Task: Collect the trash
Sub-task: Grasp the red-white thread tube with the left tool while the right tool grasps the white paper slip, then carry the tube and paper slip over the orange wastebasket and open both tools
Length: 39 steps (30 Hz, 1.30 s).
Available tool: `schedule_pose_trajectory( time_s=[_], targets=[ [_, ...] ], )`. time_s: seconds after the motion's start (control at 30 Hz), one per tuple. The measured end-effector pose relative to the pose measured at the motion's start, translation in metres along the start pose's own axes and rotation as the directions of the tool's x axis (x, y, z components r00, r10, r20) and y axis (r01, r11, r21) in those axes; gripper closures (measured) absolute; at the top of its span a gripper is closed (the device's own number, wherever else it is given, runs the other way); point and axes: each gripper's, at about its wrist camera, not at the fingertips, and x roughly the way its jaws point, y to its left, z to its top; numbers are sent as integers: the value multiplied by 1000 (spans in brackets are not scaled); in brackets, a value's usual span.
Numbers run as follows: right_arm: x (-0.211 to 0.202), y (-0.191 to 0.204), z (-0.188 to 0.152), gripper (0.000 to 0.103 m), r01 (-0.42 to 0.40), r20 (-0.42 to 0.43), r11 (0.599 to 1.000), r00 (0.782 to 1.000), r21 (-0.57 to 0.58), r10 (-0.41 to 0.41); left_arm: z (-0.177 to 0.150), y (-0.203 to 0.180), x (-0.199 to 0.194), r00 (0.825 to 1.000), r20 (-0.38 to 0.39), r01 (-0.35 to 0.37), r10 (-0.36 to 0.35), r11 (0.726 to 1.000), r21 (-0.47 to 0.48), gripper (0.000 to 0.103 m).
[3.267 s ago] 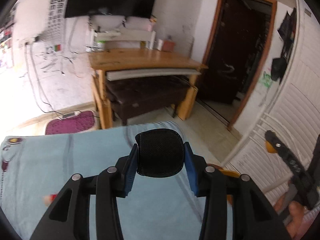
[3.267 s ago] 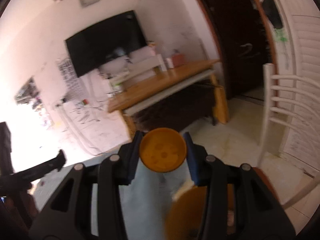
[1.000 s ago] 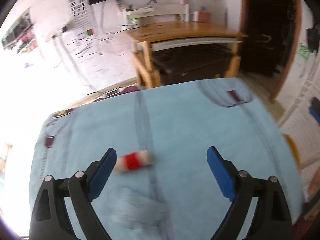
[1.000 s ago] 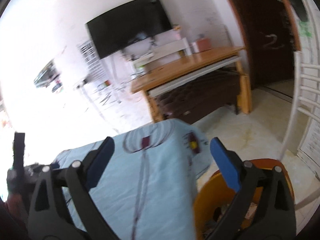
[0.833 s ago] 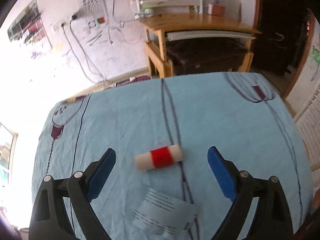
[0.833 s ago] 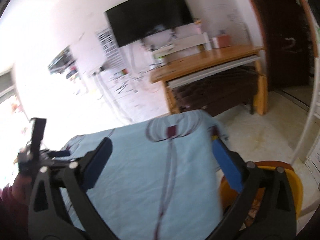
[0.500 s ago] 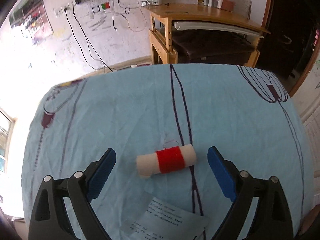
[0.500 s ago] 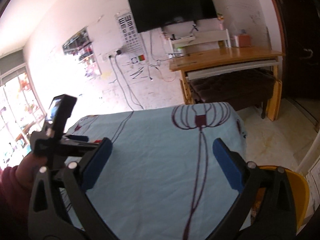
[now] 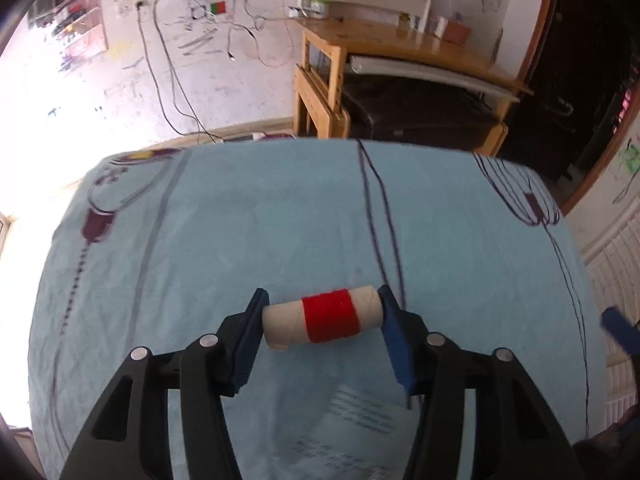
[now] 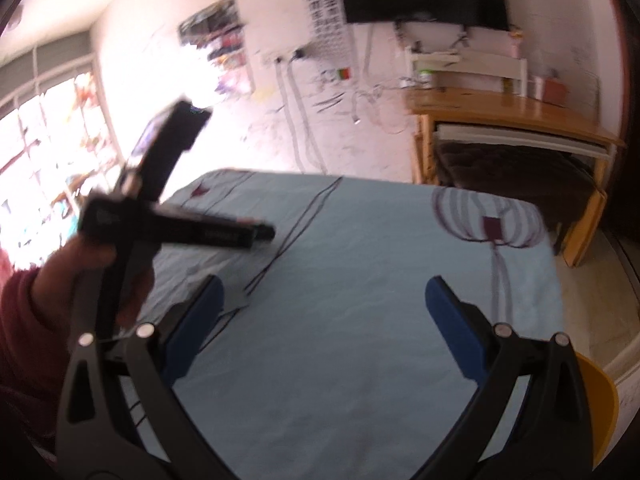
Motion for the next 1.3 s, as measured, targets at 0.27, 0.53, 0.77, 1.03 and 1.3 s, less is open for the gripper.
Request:
schedule_pose_trajectory(
  time_s=[0.27,0.53,0.77,1.03,1.3],
  targets=[
    [49,51,10,6,-113,-162,986,983,-126,91,-4,32,-21,997,70,-10,12,1000,-22,52],
    [81,79,17,6,-156,-269,973,957,-168,107,-14,56,-27,995,100,-4,8,999,-46,52],
    [97,93,17,26,-134,-323,965,945,-226,55,-18,72,-22,995,101,-1,8,997,-73,52],
    [94,90,18,55,-99,-285,959,958,-267,19,-20,72,-19,995,96,-1,9,997,-75,52],
    [74,52,21,55,-29,-201,986,980,-161,-4,-22,55,-21,993,113,-14,20,998,-55,52]
  ],
)
